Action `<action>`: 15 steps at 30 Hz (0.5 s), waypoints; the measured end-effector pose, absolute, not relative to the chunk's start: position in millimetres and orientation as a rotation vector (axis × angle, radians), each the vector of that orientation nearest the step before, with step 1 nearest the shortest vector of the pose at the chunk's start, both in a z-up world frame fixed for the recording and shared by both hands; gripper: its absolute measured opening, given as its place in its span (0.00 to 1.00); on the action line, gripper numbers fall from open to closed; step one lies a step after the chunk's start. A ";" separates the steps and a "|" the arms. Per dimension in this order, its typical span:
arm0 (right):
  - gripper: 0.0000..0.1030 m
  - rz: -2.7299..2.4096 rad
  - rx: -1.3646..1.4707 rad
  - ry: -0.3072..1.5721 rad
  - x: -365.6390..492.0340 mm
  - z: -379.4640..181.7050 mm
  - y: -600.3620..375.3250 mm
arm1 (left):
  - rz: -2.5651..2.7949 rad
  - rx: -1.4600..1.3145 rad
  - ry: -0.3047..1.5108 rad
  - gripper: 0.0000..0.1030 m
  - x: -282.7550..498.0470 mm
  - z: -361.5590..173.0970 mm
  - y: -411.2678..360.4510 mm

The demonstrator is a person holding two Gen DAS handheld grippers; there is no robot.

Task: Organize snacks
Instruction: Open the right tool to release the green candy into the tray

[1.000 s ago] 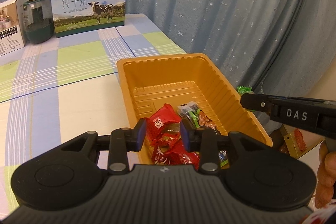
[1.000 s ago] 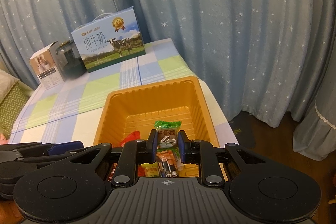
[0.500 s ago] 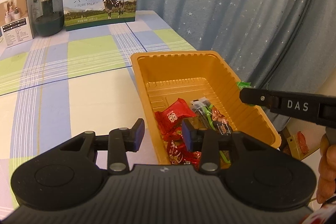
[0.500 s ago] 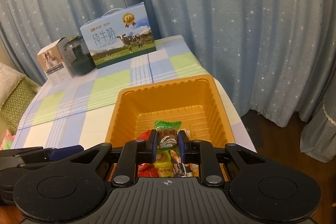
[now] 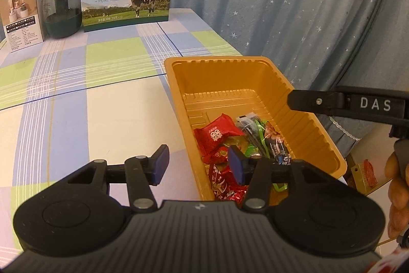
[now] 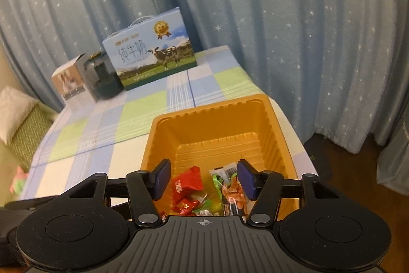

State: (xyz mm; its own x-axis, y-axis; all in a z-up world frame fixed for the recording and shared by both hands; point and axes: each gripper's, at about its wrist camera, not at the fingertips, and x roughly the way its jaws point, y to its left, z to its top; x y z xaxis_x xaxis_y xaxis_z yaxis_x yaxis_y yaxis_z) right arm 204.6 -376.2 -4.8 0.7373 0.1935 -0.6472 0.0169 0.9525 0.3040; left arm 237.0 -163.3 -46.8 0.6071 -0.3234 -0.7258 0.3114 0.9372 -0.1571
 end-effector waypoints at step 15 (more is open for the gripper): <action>0.56 0.063 0.289 0.765 179.1 -1.2 -382.7 | -0.337 -0.007 0.823 0.71 218.0 -34.1 -153.7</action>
